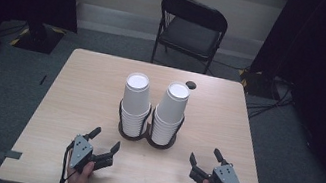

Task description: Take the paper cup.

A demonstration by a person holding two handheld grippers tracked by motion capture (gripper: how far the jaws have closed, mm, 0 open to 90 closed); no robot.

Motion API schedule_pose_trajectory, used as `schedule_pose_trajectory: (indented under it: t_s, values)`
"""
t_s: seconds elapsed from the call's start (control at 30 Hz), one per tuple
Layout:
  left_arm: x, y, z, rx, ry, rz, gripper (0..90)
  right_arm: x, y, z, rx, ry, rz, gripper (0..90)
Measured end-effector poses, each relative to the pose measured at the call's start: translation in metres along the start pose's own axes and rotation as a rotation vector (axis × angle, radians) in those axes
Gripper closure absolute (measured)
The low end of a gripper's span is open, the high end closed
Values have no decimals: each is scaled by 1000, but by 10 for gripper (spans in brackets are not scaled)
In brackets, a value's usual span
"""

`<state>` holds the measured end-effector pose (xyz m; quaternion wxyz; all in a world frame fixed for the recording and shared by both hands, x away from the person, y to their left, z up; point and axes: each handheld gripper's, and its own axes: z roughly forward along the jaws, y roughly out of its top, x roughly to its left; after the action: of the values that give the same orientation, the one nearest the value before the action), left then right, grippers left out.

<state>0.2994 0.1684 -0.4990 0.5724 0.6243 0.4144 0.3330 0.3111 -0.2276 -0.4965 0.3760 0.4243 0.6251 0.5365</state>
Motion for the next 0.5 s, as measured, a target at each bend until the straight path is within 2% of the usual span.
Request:
schedule_pose_trajectory:
  t_s: [0.13,0.27,0.33,0.4,0.43,0.5]
  values:
    - [-1,1,2,21,9,2,163,0,0,0,6,-16,4,131]
    - [-2,1,2,24,-9,28,163,4,1,3,41,-32,-3,130]
    - [0,0,0,2,-3,13,163,6,2,4,69,-25,-6,131]
    - [1,0,-1,-1,-5,7,163,7,2,3,66,-23,-6,131]
    - [1,0,0,-3,-7,0,163,6,2,2,52,12,0,131]
    - [1,0,-1,-3,-21,9,162,8,2,4,61,16,3,131]
